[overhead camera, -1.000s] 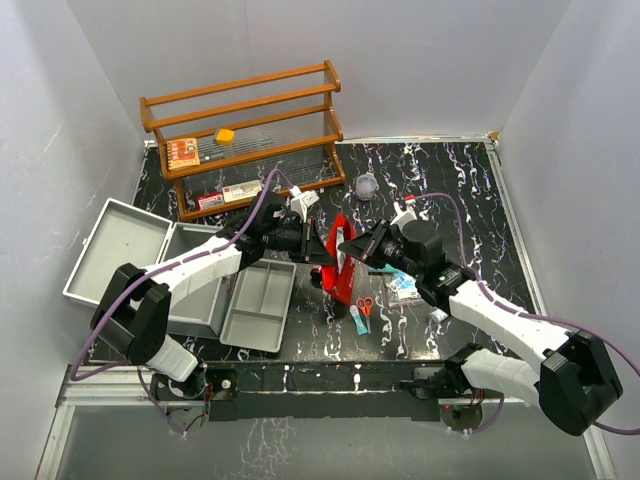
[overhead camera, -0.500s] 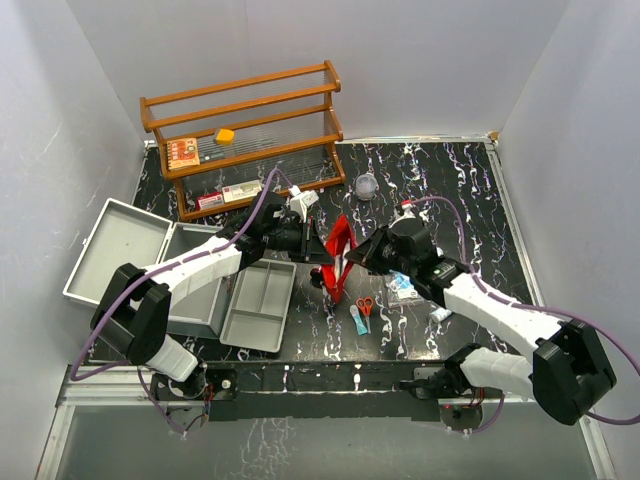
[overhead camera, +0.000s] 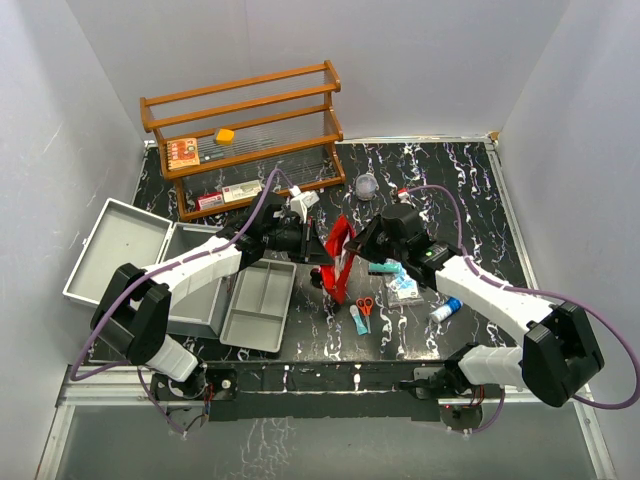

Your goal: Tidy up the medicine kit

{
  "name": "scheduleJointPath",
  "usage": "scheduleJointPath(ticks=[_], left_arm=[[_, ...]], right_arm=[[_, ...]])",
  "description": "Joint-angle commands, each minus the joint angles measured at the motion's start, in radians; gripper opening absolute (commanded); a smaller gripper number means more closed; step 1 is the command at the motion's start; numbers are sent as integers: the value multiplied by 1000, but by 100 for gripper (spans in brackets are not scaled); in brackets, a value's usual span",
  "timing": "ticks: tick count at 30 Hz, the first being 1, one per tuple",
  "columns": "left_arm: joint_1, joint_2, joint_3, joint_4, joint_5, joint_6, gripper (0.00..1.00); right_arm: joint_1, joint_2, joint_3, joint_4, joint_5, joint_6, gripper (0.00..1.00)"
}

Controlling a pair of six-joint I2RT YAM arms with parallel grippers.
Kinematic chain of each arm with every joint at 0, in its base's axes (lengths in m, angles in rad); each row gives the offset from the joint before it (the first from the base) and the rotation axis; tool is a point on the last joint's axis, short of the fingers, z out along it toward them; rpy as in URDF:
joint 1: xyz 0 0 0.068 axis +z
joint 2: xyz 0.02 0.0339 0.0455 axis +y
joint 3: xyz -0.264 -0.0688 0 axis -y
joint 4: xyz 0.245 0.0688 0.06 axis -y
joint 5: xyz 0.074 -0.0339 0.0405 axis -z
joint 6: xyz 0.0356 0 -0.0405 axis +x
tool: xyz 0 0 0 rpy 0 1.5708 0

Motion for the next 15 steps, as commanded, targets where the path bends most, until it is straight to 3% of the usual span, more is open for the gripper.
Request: scheduleJointPath(ticks=[1,15], left_arm=[[-6,-32,43,-44,5,24,0],[-5,-16,38,-46,-17,16,0]], right_arm=[[4,-6,44,-47,67,-69,4],[5,-30,75,19,-88,-144,29]])
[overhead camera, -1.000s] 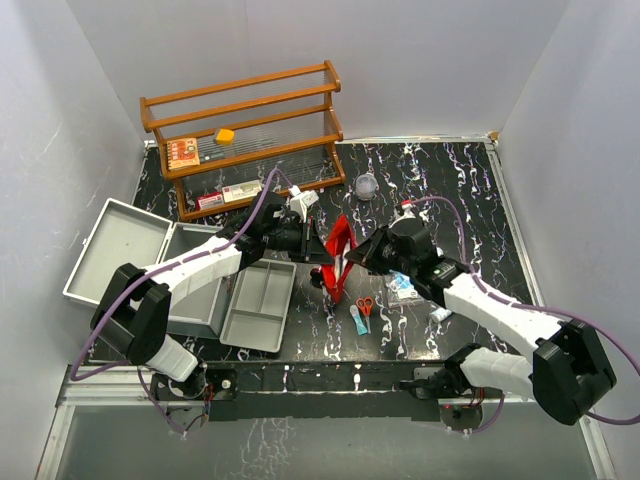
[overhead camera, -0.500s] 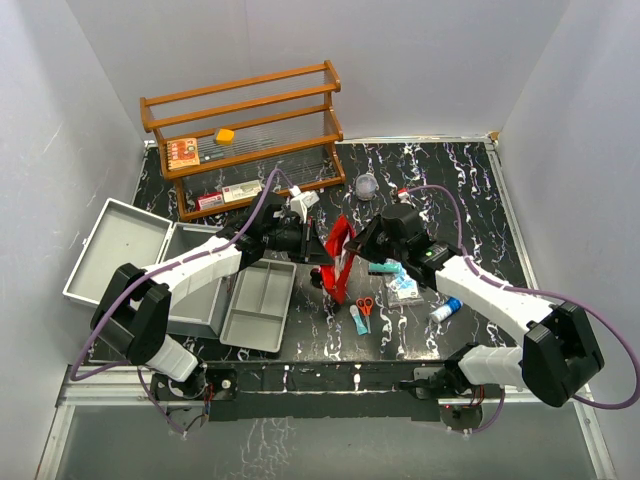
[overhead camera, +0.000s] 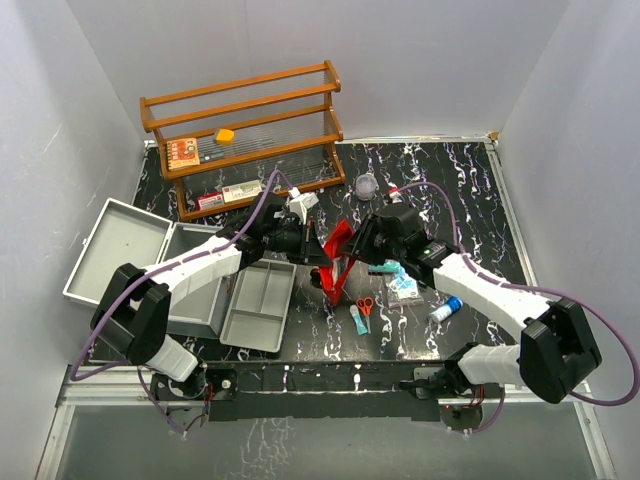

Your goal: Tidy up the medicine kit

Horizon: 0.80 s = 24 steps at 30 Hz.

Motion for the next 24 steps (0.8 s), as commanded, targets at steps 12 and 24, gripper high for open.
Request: scheduleJointPath(ticks=[12,24], left_arm=[[-6,-9,24,-20,-20,19,0],[-6,-13,21,-123,-17,48,0]], right_arm=[[1,-269,18,-127,333,-137,36],[-80,-47,90,-299,401,-340,50]])
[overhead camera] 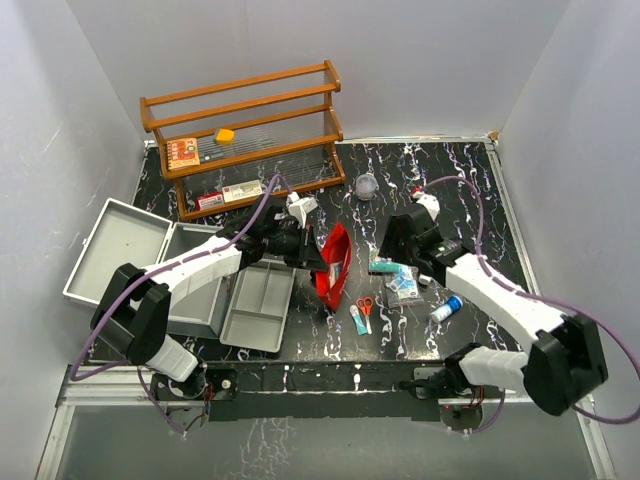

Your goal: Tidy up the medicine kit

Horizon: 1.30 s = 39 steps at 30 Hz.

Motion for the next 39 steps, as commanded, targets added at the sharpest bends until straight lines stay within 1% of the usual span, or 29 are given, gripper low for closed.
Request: scheduleJointPath(ticks=[1,7,9,11,14,20,24,27,30,33,35,39], left_arm=[[-6,-17,21,-57,1,28,0],[-6,-9,24,-47,14,25,0],[-6,-6,24,-50,13,27,0],[-6,-7,23,-46,11,28,0],[-6,-7,28,-48,9,29,0],[-6,-11,25,-40,11,27,0],[-6,-6,27,-36,8,21,0],[-6,-9,28,-36,-2,20,0],[-6,-10,32,-44,-5,19,0],[-6,-14,30,-42,-11,13,0],[-6,-18,28,-34,-19,5,0],[-6,-23,27,-28,-32,-4,0]], right_arm=[[-9,94,80,-32,21,-102,50],[-30,227,115,17,0,-172,52],[-47,265,132,30,-9,-219,52],[-63,278,131,73,-2,-254,51],[-87,292,128,122,-41,-300,51],[-110,358,125,114,-103,-336,51],[-111,388,127,116,-155,-356,43],[-112,412,135,116,-149,-358,41],[-112,437,142,108,-131,-359,42],[-111,469,152,80,-20,-327,44],[-111,482,146,85,15,-326,44],[-111,494,127,111,-21,-324,45]])
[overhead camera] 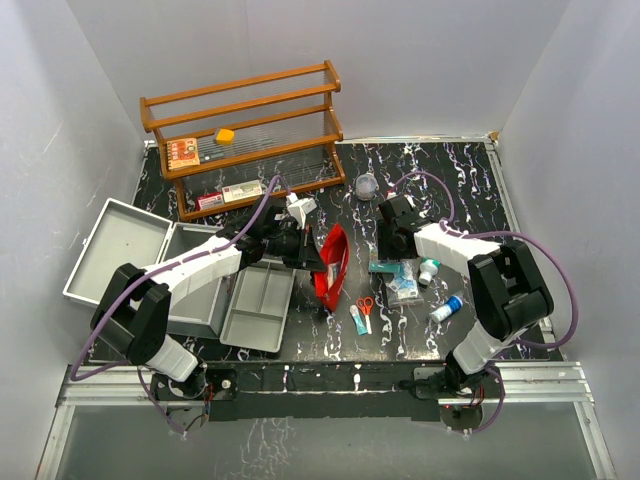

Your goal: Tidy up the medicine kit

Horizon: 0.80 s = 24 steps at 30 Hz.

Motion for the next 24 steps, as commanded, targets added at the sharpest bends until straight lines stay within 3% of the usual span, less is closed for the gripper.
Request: scheduleJointPath(ticks=[1,10,24], left_arm=[[-6,-23,30,9,-7,-13,0],[-6,-26,30,5,-16,-15,0],[-6,-18,43,3,-15,-14,0]], right_arm=[[-4,11,18,45,10,9,44],[-4,22,1,80,-72,39,35],[-24,21,-68,132,-141,80,32]])
